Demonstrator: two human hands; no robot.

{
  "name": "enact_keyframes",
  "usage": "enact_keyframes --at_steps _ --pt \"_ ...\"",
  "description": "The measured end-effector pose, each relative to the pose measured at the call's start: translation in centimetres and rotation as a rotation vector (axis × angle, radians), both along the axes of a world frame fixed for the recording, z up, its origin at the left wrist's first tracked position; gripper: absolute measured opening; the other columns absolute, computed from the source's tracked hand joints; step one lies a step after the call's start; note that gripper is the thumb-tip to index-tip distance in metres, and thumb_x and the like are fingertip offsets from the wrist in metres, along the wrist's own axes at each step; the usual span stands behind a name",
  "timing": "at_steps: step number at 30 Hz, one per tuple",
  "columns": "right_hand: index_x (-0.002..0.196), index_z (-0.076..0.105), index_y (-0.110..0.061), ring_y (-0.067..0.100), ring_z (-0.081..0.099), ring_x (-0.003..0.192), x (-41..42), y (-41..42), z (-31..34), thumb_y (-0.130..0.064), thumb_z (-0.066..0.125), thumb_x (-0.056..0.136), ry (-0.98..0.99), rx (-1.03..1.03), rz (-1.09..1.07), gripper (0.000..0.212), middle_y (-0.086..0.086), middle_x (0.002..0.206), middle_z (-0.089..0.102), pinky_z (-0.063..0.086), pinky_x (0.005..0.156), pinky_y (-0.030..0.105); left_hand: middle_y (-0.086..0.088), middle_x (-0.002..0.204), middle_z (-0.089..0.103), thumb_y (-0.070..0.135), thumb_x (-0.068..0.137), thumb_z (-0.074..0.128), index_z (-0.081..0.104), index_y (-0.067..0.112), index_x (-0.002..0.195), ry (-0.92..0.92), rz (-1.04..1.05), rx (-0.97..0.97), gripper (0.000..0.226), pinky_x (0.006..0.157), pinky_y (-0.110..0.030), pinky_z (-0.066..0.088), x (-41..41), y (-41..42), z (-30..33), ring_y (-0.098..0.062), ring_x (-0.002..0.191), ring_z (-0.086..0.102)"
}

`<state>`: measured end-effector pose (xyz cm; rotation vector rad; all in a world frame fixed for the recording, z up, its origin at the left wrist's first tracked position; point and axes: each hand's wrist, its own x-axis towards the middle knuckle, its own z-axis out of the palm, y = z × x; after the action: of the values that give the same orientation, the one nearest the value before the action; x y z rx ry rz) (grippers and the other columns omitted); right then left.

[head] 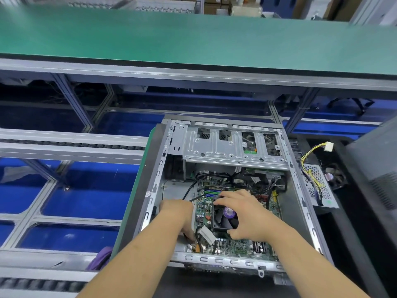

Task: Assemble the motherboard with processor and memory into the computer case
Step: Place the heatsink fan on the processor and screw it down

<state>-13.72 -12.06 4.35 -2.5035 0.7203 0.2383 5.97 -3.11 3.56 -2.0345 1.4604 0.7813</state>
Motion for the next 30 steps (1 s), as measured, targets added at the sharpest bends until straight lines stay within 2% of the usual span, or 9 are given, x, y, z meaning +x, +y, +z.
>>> enact_keyframes --at_steps 2,5,8,11,15,17,21,26,30 --pt "0.149 0.041 -0.04 0.012 0.022 0.134 -0.1 0.0 0.0 -0.033 0.074 0.074 -0.005 0.007 -0.002 0.082 -0.021 0.154 0.03 0.024 0.117 0.038 0.007 0.087 0.062 0.065 0.071 0.076 0.05 0.017 0.076 0.015 0.006 0.016 0.054 0.079 -0.037 0.046 -0.1 0.0 0.1 -0.021 0.088 0.061" --pt "0.148 0.042 -0.042 0.01 0.022 0.133 -0.2 0.0 0.0 -0.033 0.075 0.073 -0.01 0.032 -0.013 0.083 -0.022 0.154 0.03 0.025 0.116 0.037 0.004 0.111 0.064 0.051 0.073 0.082 0.056 0.019 0.104 -0.017 -0.034 0.086 0.052 0.086 -0.04 0.048 -0.2 0.0 0.4 -0.025 0.106 0.063" --pt "0.148 0.042 -0.042 0.008 0.022 0.131 -0.3 -0.1 -0.1 -0.034 0.075 0.072 -0.01 0.032 -0.011 0.083 -0.022 0.154 0.03 0.027 0.116 0.037 0.001 0.106 0.063 0.034 0.077 0.083 0.053 0.019 0.099 0.018 -0.05 0.085 0.041 0.081 -0.039 0.048 -0.3 -0.2 0.5 -0.025 0.104 0.064" --pt "0.146 0.044 -0.043 0.008 0.023 0.132 -0.3 -0.1 -0.2 -0.033 0.076 0.072 -0.022 0.033 -0.006 0.081 -0.023 0.153 0.031 0.027 0.117 0.036 0.001 0.095 0.06 0.028 0.078 0.081 0.052 0.016 0.092 0.08 -0.021 0.068 0.034 0.085 -0.039 0.053 -0.2 -0.2 0.2 -0.025 0.096 0.064" --pt "0.147 0.043 -0.043 0.007 0.021 0.137 -0.1 0.0 -0.2 -0.031 0.076 0.073 -0.015 0.026 -0.003 0.083 -0.022 0.156 0.029 0.026 0.119 0.035 -0.001 0.093 0.059 0.012 0.086 0.054 0.053 0.017 0.096 0.095 0.168 -0.263 0.01 0.071 -0.032 0.047 0.0 -0.5 0.1 -0.024 0.083 0.058" --pt "0.147 0.043 -0.042 0.007 0.021 0.138 0.0 0.0 0.0 -0.029 0.076 0.073 -0.012 0.037 -0.008 0.083 -0.021 0.158 0.029 0.024 0.12 0.035 -0.001 0.092 0.063 0.017 0.091 0.046 0.057 0.017 0.099 0.171 0.338 -0.412 0.013 0.067 -0.03 0.044 0.0 -1.1 0.1 -0.023 0.079 0.057" --pt "0.149 0.04 -0.041 0.009 0.02 0.14 0.1 0.2 0.3 -0.03 0.075 0.075 0.023 -0.002 -0.001 0.082 -0.019 0.16 0.027 0.024 0.12 0.042 0.0 0.06 0.048 0.036 0.101 0.045 0.044 0.016 0.067 0.428 0.516 -0.426 0.039 0.057 -0.027 0.036 -0.4 -1.7 -0.4 -0.019 0.056 0.046" --pt "0.153 0.032 -0.043 0.009 0.016 0.143 0.3 0.4 0.4 -0.03 0.074 0.077 0.05 -0.004 -0.004 0.087 -0.019 0.162 0.022 0.02 0.12 0.044 -0.008 0.079 0.052 0.017 0.094 0.059 0.052 0.014 0.091 0.508 0.547 -0.417 0.008 0.062 -0.026 0.038 -0.4 -1.9 -0.4 -0.022 0.068 0.047" --pt "0.154 0.028 -0.045 0.008 0.012 0.145 0.3 0.4 0.3 -0.029 0.072 0.078 0.055 0.001 -0.009 0.089 -0.021 0.163 0.019 0.016 0.118 0.045 -0.002 0.084 0.053 0.005 0.088 0.059 0.051 0.013 0.108 0.484 0.56 -0.43 0.023 0.055 -0.027 0.039 -0.2 -1.6 -0.1 -0.018 0.071 0.051"
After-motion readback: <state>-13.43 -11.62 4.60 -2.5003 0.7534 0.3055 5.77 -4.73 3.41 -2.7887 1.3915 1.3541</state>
